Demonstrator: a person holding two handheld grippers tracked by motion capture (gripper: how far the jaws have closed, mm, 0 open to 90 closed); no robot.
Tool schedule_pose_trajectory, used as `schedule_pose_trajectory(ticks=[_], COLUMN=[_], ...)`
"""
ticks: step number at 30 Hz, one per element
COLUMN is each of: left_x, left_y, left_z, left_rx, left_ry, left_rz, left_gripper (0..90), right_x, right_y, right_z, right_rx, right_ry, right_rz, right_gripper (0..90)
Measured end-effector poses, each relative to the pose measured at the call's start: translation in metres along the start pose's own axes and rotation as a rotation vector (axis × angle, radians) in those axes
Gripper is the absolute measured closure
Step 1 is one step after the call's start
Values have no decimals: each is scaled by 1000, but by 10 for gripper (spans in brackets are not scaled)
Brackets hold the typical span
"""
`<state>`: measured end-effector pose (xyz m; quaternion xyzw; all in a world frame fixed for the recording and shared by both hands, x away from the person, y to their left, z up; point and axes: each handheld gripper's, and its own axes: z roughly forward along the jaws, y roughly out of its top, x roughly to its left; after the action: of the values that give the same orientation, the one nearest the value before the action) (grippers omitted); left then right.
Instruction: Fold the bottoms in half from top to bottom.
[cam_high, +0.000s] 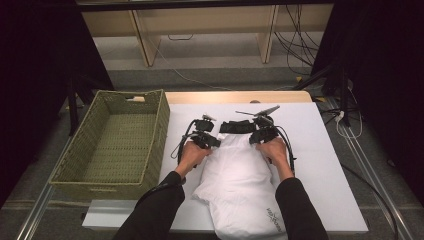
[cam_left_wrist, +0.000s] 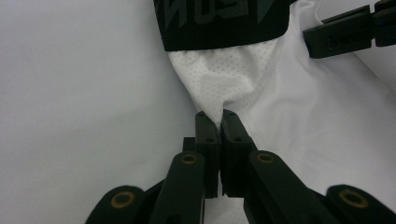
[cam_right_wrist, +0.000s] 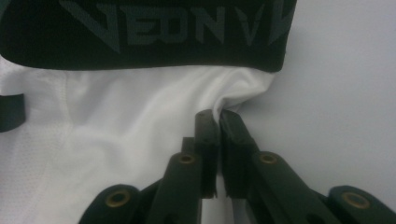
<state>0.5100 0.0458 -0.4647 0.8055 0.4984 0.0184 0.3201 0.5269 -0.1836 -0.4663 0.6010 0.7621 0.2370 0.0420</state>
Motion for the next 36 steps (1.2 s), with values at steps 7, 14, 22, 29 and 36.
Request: schedule_pose_trajectory(ticks=[7, 14, 22, 29, 36], left_x=[1, 0, -2, -2, -6], left_y=[1, 7, 22, 38, 42], left_z=[-1, -7, -19, -35, -49], left_rx=[-11, -49, -111, -164, -192], left_ry=[2, -12, -7, 2, -3], left_rz=[1, -12, -16, -18, 5], left_gripper=[877, 877, 877, 877, 876], right_x=[-6, -13, -12, -9, -6], right_y=[1, 7, 19, 35, 40], right_z=[-8, -24, -42, -61, -74], right_rx=[-19, -65, -108, -153, -182], right_ry=[34, 66, 59, 56, 66], right_rz=[13, 29, 19, 7, -8], right_gripper=[892, 893, 893, 893, 892])
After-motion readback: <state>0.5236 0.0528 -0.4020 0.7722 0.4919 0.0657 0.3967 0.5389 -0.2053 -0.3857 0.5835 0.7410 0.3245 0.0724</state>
